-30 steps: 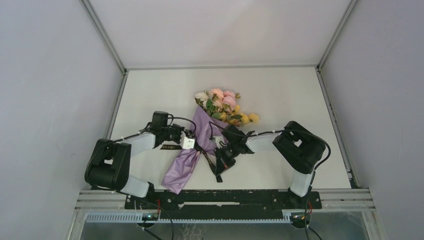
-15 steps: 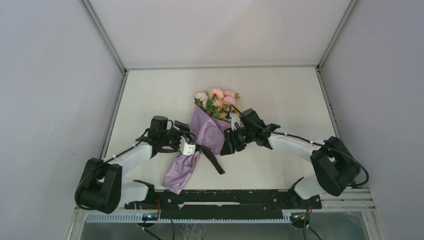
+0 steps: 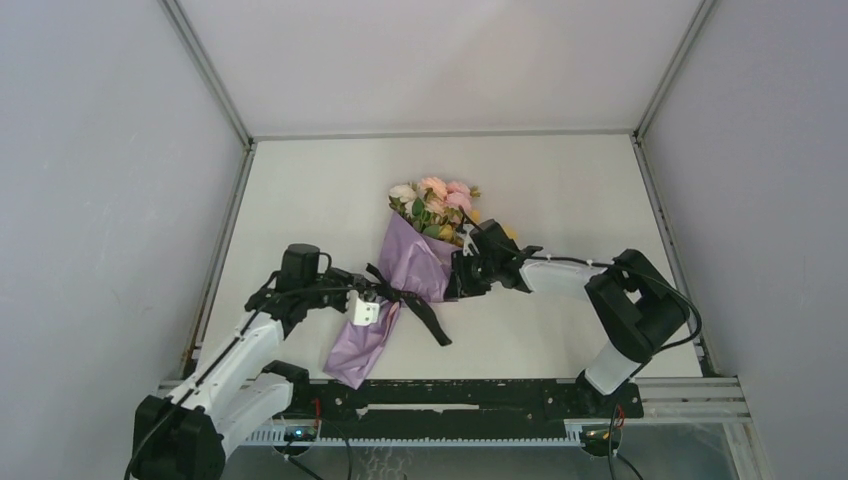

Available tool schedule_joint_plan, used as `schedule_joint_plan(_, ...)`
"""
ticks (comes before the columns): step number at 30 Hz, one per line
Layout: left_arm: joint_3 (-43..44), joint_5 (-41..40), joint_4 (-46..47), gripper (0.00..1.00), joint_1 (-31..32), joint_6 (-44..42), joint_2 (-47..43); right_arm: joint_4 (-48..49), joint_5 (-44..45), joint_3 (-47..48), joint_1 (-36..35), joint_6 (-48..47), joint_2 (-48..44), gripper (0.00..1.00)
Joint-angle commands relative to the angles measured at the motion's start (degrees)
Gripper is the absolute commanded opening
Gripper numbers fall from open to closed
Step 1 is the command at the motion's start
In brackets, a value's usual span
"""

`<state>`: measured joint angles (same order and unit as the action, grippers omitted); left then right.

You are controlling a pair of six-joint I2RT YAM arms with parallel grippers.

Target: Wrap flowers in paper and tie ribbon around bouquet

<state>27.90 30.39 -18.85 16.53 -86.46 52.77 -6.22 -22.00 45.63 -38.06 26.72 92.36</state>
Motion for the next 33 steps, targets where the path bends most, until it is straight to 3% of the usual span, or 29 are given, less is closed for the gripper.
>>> schedule_joint_plan(1, -1.86, 3.31, -16.48, 0.18, 0.62, -6.63, -3.36, 6.68, 1.65, 4.56, 2.23, 3.03, 2.91, 0.36)
schedule_joint_plan(5, -5.61, 1.65, -16.17, 0.19, 4.04, -11.41, -3.67, 9.18, -0.27, 8.34, 4.70, 3.23, 6.78, 0.36)
schedule_joint_plan(8, -5.88, 1.76, -13.35, 0.20, 9.75, -9.14, -1.85, 9.57, -1.62, 12.26, 5.68, 2.08, 9.53, 0.36)
schedule_joint_plan(13, -3.12, 1.96, 4.25, 0.25, 22.03, 11.06, 5.18, 7.98, -4.93, 19.65, 5.80, -0.40, 13.34, 0.37)
schedule_joint_plan(17, -2.17, -0.15, 22.72, 0.30, 25.28, 27.62, 8.72, 3.58, -3.63, 21.34, 8.19, -2.16, 10.57, 0.38)
schedule_joint_plan(20, -2.00, -4.64, 20.47, 0.25, 25.20, 27.94, 6.75, -2.14, 0.99, 20.84, 10.03, -5.90, 5.86, 0.38)
schedule_joint_plan(23, -1.57, -6.96, 10.66, 0.25, 23.14, 25.04, 3.36, -4.95, 2.84, 18.50, 10.58, -8.96, 1.30, 0.39)
schedule_joint_plan(26, -0.31, -7.77, 6.41, 0.34, 20.56, 27.77, 1.09, -5.56, 2.14, 16.36, 8.88, -10.16, -1.57, 0.41)
schedule_joint_plan(33, -0.81, -10.69, 10.35, 0.69, 20.36, 39.25, 1.96, -4.15, 1.62, 13.71, 0.68, -7.42, -2.93, 0.42)
